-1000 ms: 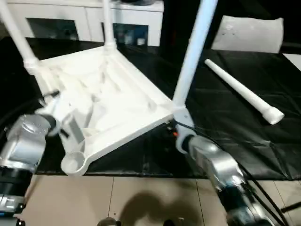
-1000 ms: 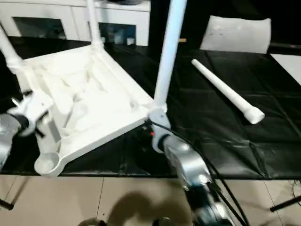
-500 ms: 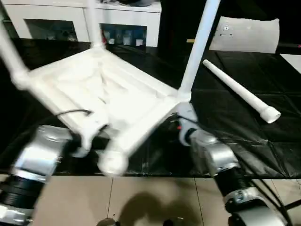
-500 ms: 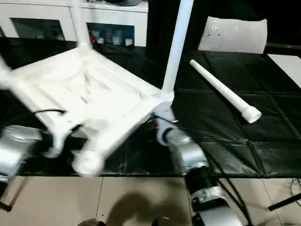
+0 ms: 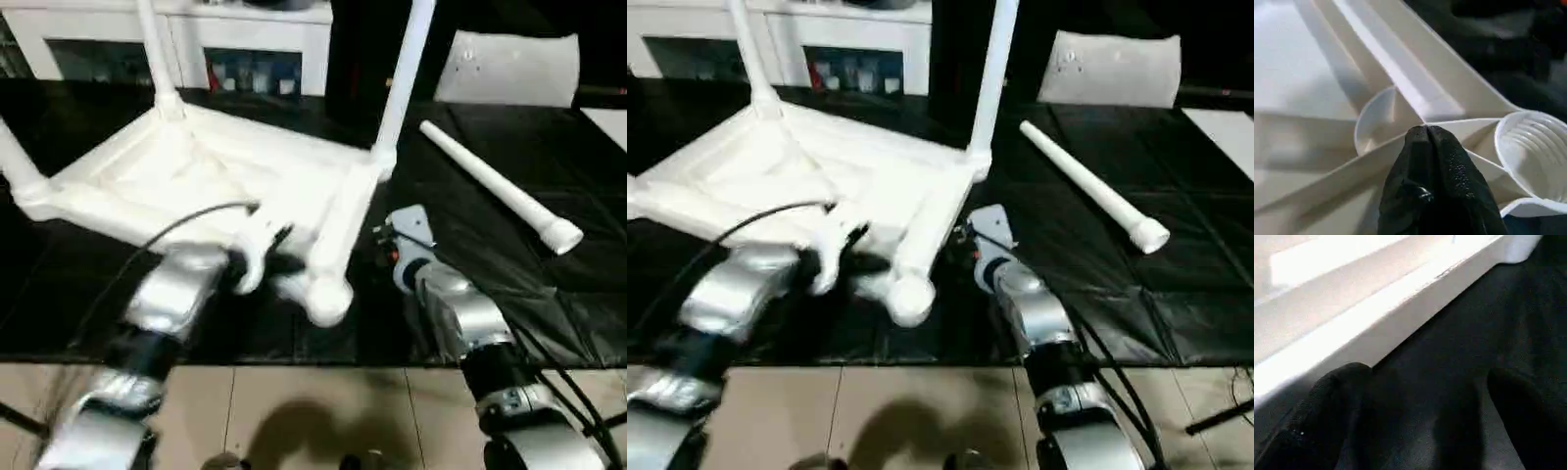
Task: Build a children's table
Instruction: Rotate table base
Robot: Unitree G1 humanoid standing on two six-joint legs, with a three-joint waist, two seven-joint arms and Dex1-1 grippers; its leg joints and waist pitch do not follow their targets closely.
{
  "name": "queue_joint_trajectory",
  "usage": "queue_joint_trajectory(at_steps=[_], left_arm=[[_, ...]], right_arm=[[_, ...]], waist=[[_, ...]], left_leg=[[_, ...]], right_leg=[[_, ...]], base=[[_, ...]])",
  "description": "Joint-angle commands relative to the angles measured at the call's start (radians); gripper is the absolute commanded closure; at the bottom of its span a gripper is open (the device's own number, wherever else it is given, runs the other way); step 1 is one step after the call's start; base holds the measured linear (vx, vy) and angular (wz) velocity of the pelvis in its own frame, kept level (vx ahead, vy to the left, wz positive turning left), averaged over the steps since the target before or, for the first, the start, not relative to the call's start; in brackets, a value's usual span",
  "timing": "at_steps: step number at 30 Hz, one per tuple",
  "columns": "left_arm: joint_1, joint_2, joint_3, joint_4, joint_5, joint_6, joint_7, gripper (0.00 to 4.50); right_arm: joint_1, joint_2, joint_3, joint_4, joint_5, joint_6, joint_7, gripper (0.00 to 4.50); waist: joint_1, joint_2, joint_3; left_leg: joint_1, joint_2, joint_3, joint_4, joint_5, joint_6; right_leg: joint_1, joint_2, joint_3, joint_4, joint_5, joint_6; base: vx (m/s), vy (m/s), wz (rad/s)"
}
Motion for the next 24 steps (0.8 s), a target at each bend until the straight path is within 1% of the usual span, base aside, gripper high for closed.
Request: queue_joint_trajectory(at_steps=[1, 2, 3, 4, 5, 6, 7, 8, 9, 10, 11, 12, 13, 14, 15, 16, 17, 18, 19, 20, 21, 22, 23, 24], left_arm=[[-0.047, -0.023, 0.026, 0.033, 0.000, -0.100, 0.062, 4.42], [-0.071, -0.044, 0.040, 0.101, 0.006, -0.172, 0.114, 4.42], [-0.082, -0.053, 0.049, 0.146, 0.011, -0.240, 0.148, 4.42], [-0.086, -0.058, 0.053, 0.166, 0.014, -0.274, 0.164, 4.42], [-0.080, -0.059, 0.059, 0.161, 0.010, -0.288, 0.165, 4.42], [-0.067, -0.062, 0.074, 0.133, -0.003, -0.288, 0.167, 4.42], [-0.046, -0.073, 0.106, 0.086, -0.030, -0.279, 0.173, 4.42], [-0.010, -0.092, 0.156, 0.006, -0.074, -0.245, 0.180, 4.42], [0.000, -0.097, 0.168, -0.016, -0.085, -0.234, 0.181, 4.42], [0.005, -0.100, 0.174, -0.026, -0.090, -0.229, 0.182, 4.26], [0.075, -0.107, 0.207, -0.137, -0.086, -0.174, 0.259, 4.26], [0.077, -0.107, 0.207, -0.139, -0.086, -0.172, 0.261, 4.15], [0.140, -0.108, 0.221, -0.210, -0.073, -0.155, 0.338, 4.15], [0.168, -0.109, 0.227, -0.238, -0.069, -0.167, 0.366, 4.03], [0.192, -0.112, 0.233, -0.266, -0.069, -0.171, 0.382, 3.95], [0.242, -0.113, 0.238, -0.328, -0.058, -0.168, 0.404, 3.82], [0.287, -0.116, 0.243, -0.385, -0.033, -0.172, 0.429, 3.82], [0.287, -0.116, 0.243, -0.385, -0.033, -0.172, 0.429, 3.82], [0.346, -0.129, 0.252, -0.467, 0.000, -0.163, 0.465, 3.82], [0.379, -0.142, 0.260, -0.513, 0.009, -0.151, 0.483, 3.82], [0.394, -0.151, 0.264, -0.539, 0.007, -0.134, 0.494, 3.82], [0.406, -0.157, 0.264, -0.556, 0.007, -0.123, 0.503, 3.82], [0.414, -0.161, 0.263, -0.568, 0.008, -0.114, 0.510, 3.82], [0.426, -0.158, 0.254, -0.582, 0.010, -0.103, 0.525, 3.82]], right_arm=[[-0.002, 0.003, -0.009, -0.053, 0.009, -0.027, -0.007, 0.00], [0.005, -0.003, -0.021, -0.077, 0.010, -0.035, -0.021, 0.00], [0.015, -0.010, -0.029, -0.109, 0.010, -0.040, -0.022, 0.00], [0.020, -0.014, -0.032, -0.125, 0.010, -0.043, -0.022, 0.00], [0.028, -0.016, -0.039, -0.149, 0.014, -0.038, -0.024, 0.00], [0.039, -0.018, -0.044, -0.181, 0.018, -0.033, -0.025, 0.00], [0.057, -0.021, -0.051, -0.227, 0.024, -0.028, -0.023, 0.00], [0.081, -0.020, -0.057, -0.285, 0.035, -0.022, -0.017, 0.00], [0.087, -0.019, -0.058, -0.300, 0.038, -0.022, -0.015, 0.00], [0.090, -0.018, -0.058, -0.306, 0.039, -0.022, -0.015, 0.00], [0.136, -0.001, -0.065, -0.404, 0.073, 0.016, -0.013, 0.00], [0.137, -0.001, -0.064, -0.407, 0.073, 0.017, -0.013, 0.00], [0.184, 0.011, -0.056, -0.495, 0.093, 0.062, -0.010, 0.00], [0.206, 0.013, -0.048, -0.531, 0.096, 0.079, -0.009, 0.00], [0.224, 0.015, -0.042, -0.556, 0.096, 0.088, -0.009, 0.00], [0.261, 0.017, -0.033, -0.608, 0.096, 0.110, -0.014, 0.00], [0.296, 0.018, -0.026, -0.649, 0.095, 0.130, -0.019, 0.00], [0.296, 0.018, -0.026, -0.649, 0.095, 0.130, -0.019, 0.00], [0.349, 0.020, -0.019, -0.701, 0.091, 0.150, -0.025, 0.00], [0.384, 0.025, -0.022, -0.730, 0.094, 0.162, -0.033, 0.00], [0.402, 0.031, -0.029, -0.744, 0.096, 0.176, -0.046, 0.00], [0.416, 0.036, -0.035, -0.753, 0.096, 0.185, -0.057, 0.00], [0.425, 0.038, -0.039, -0.760, 0.095, 0.192, -0.064, 0.00], [0.440, 0.034, -0.038, -0.776, 0.090, 0.199, -0.068, 0.00]], waist=[[0.006, 0.009, -0.087], [0.005, 0.009, -0.087], [0.009, 0.010, -0.088], [0.008, 0.006, -0.087], [0.009, 0.005, -0.088], [0.007, 0.005, -0.086], [0.008, 0.005, -0.085], [0.010, 0.007, -0.087], [0.009, 0.006, -0.087], [0.006, 0.007, -0.088], [0.008, 0.013, -0.088], [0.006, 0.015, -0.086], [0.003, 0.012, -0.082], [0.003, 0.010, -0.081], [0.003, 0.013, -0.079], [0.003, 0.008, -0.077], [-0.002, 0.003, -0.073], [0.000, 0.006, -0.072], [-0.004, 0.002, -0.070], [-0.001, -0.001, -0.065], [-0.002, -0.001, -0.064], [-0.004, -0.004, -0.064], [-0.004, -0.002, -0.064], [-0.008, -0.009, -0.063]], left_leg=[[0.006, 0.017, -0.001, -0.060, -0.184, 0.009], [0.004, 0.018, -0.002, -0.060, -0.173, 0.017], [0.006, 0.019, -0.004, -0.060, -0.178, 0.019], [0.003, 0.019, -0.004, -0.061, -0.181, 0.021], [0.003, 0.019, -0.005, -0.062, -0.179, 0.021], [0.005, 0.021, -0.004, -0.061, -0.182, 0.024], [0.006, 0.021, -0.002, -0.061, -0.183, 0.026], [0.005, 0.025, -0.003, -0.059, -0.169, 0.029], [0.004, 0.026, -0.002, -0.059, -0.159, 0.036], [0.004, 0.024, 0.000, -0.058, -0.164, 0.043], [0.009, 0.025, 0.000, -0.059, -0.175, 0.042], [0.008, 0.029, -0.001, -0.060, -0.186, 0.041], [0.004, 0.030, -0.002, -0.064, -0.199, 0.044], [0.008, 0.033, -0.003, -0.066, -0.223, 0.043], [0.010, 0.030, -0.003, -0.067, -0.244, 0.037], [0.010, 0.034, -0.005, -0.070, -0.264, 0.026], [0.009, 0.032, -0.004, -0.071, -0.290, 0.021], [0.011, 0.032, -0.006, -0.072, -0.306, 0.016], [0.015, 0.030, -0.005, -0.071, -0.335, 0.010], [0.013, 0.034, -0.007, -0.073, -0.347, 0.007], [0.014, 0.031, -0.006, -0.071, -0.355, 0.007], [0.013, 0.029, -0.006, -0.071, -0.361, 0.006], [0.013, 0.025, -0.009, -0.071, -0.371, 0.002], [0.015, 0.022, -0.012, -0.069, -0.386, -0.003]], right_leg=[[0.064, -0.052, 0.045, -0.077, -0.200, -0.172], [0.065, -0.051, 0.045, -0.076, -0.180, -0.174], [0.068, -0.053, 0.044, -0.074, -0.181, -0.173], [0.070, -0.054, 0.044, -0.074, -0.187, -0.167], [0.071, -0.055, 0.043, -0.074, -0.192, -0.165], [0.069, -0.055, 0.044, -0.075, -0.202, -0.164], [0.068, -0.055, 0.044, -0.076, -0.208, -0.164], [0.072, -0.059, 0.046, -0.070, -0.182, -0.179], [0.069, -0.057, 0.045, -0.068, -0.156, -0.195], [0.067, -0.054, 0.044, -0.068, -0.158, -0.203], [0.063, -0.053, 0.043, -0.070, -0.171, -0.202], [0.065, -0.053, 0.044, -0.068, -0.168, -0.204], [0.064, -0.050, 0.042, -0.072, -0.186, -0.194], [0.062, -0.050, 0.042, -0.076, -0.217, -0.180], [0.058, -0.049, 0.042, -0.082, -0.265, -0.163], [0.058, -0.050, 0.042, -0.085, -0.311, -0.145], [0.050, -0.046, 0.042, -0.092, -0.359, -0.122], [0.049, -0.048, 0.041, -0.093, -0.386, -0.111], [0.041, -0.045, 0.041, -0.101, -0.443, -0.085], [0.039, -0.050, 0.042, -0.106, -0.483, -0.061], [0.035, -0.049, 0.041, -0.111, -0.509, -0.050], [0.033, -0.048, 0.040, -0.113, -0.529, -0.039], [0.031, -0.047, 0.037, -0.117, -0.558, -0.018], [0.026, -0.042, 0.031, -0.122, -0.588, 0.005]], base=[[0.000, 0.000, 0.00], [0.000, 0.000, 0.00], [0.000, 0.000, 0.00], [0.000, 0.000, 0.00], [0.000, 0.000, 0.00], [0.000, 0.000, 0.00], [0.000, 0.000, 0.00], [0.000, 0.000, 0.00], [0.000, 0.000, 0.00], [0.000, 0.000, 0.00], [0.000, 0.000, 0.00], [0.000, 0.000, 0.00], [0.000, 0.000, 0.00], [0.000, 0.000, 0.00], [0.000, 0.000, 0.00], [0.000, 0.000, 0.00], [0.000, 0.000, 0.00], [0.000, 0.000, 0.00], [0.000, 0.000, 0.00], [0.000, 0.000, 0.00], [0.000, 0.000, 0.00], [0.000, 0.000, 0.00], [0.000, 0.000, 0.00], [0.000, 0.000, 0.00]])
